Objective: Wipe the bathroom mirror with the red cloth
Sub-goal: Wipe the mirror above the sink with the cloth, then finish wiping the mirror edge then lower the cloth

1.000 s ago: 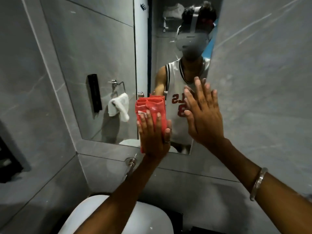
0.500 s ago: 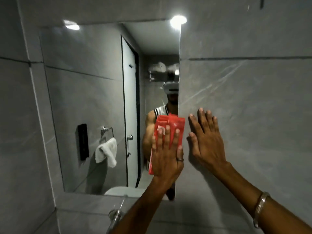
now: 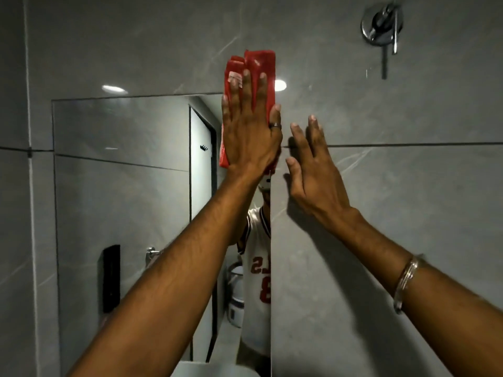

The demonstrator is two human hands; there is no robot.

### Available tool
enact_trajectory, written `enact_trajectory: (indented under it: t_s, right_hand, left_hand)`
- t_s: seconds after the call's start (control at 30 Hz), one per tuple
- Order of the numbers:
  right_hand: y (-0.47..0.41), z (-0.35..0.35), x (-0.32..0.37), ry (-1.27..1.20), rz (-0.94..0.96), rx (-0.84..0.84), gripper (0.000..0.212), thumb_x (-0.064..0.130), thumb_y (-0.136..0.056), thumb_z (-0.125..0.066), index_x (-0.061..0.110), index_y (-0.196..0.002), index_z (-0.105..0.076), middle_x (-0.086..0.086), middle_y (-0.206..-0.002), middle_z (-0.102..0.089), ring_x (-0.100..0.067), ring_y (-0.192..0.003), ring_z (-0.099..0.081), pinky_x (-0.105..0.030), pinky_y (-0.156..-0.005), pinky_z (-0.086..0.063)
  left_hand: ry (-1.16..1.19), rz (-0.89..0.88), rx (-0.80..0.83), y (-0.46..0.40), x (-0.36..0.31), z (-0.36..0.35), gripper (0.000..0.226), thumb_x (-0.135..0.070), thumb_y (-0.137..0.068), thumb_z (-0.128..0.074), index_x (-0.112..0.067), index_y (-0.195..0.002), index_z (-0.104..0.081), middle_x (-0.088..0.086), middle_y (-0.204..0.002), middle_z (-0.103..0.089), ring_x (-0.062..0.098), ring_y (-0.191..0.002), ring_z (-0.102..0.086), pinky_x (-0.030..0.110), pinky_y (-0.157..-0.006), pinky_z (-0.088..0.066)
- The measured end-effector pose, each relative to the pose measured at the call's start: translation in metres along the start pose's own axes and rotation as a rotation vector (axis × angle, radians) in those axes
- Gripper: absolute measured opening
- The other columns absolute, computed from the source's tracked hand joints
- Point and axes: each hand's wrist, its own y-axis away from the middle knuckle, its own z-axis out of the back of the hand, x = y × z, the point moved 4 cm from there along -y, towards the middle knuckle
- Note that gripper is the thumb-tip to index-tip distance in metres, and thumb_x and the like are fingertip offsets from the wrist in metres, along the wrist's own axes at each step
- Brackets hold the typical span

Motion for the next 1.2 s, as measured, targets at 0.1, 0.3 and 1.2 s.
enact_trajectory:
  t_s: [0.1,0.3,1.2]
  right_hand:
    - [0.045,-0.019,-0.001,0.008,0.027,0.09,0.071,0.036,-0.105,-0.039,0.023,-0.165,-0.006,-0.004,-0.174,0.009,-0.023,-0.162,0.007,-0.029,-0.118,-0.023]
    - [0.141,-0.039,-0.001,-0.081,-0.047,0.195,0.068,0.029,-0.106,-0.041,0.015,-0.165,-0.011,-0.006,-0.174,0.003,-0.023,-0.162,0.003,-0.01,-0.123,-0.001]
    - [0.61,-0.027,-0.003,-1.188,-1.861,0.693,0.03,0.051,-0.099,-0.057,0.034,-0.117,-0.073,-0.002,-0.129,-0.074,-0.013,-0.112,-0.073,-0.027,-0.088,-0.059]
  left_hand:
    - [-0.016,0.018,-0.001,0.037,0.001,-0.003,0.066,-0.047,-0.11,-0.024,-0.011,-0.165,-0.013,0.019,-0.173,-0.007,0.036,-0.162,-0.004,0.054,-0.13,0.002]
    - [-0.009,0.049,0.057,0.171,0.005,-0.007,0.067,-0.049,-0.11,-0.022,-0.013,-0.165,-0.008,0.017,-0.173,-0.007,0.035,-0.162,-0.004,0.056,-0.131,-0.004]
    - [0.867,1.243,1.18,0.682,-0.142,0.096,0.074,-0.046,-0.1,-0.039,-0.036,-0.161,0.002,-0.004,-0.175,0.001,0.013,-0.161,-0.005,0.041,-0.132,-0.012]
